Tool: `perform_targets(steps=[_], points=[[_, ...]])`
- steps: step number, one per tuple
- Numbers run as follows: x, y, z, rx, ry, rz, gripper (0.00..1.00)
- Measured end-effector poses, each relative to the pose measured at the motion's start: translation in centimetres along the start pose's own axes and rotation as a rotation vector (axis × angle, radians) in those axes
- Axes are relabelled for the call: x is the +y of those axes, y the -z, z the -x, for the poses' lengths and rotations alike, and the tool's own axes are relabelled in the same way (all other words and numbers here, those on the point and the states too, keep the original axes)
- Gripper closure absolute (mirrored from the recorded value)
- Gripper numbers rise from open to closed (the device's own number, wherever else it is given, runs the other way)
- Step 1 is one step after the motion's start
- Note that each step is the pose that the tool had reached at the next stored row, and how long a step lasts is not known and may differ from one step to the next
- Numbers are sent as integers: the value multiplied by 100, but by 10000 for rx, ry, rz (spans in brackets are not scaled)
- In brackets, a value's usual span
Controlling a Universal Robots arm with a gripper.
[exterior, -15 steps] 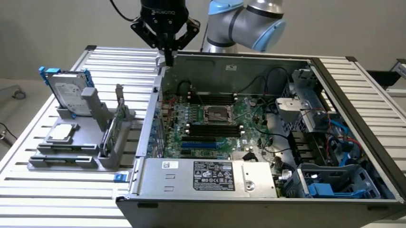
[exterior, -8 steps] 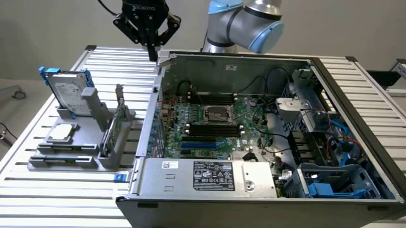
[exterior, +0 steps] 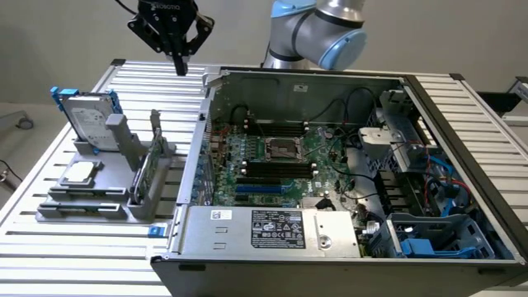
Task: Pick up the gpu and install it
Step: 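Reach for the gpu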
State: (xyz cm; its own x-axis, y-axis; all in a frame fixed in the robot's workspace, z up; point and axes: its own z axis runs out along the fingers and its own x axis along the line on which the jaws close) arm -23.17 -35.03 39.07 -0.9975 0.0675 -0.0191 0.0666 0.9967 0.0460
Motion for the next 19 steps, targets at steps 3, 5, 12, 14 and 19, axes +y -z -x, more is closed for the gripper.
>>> perform_targets(steps=[3,5,12,14,19], points=[[37,-9,-122,0,5,-10,89],[52,-15,-209,-2,8,-16,89],[51,-66,-478,31,32,-41,89],[45,-89,-552,42,39,-42,89],[27,-142,-661,139,65,-48,89]])
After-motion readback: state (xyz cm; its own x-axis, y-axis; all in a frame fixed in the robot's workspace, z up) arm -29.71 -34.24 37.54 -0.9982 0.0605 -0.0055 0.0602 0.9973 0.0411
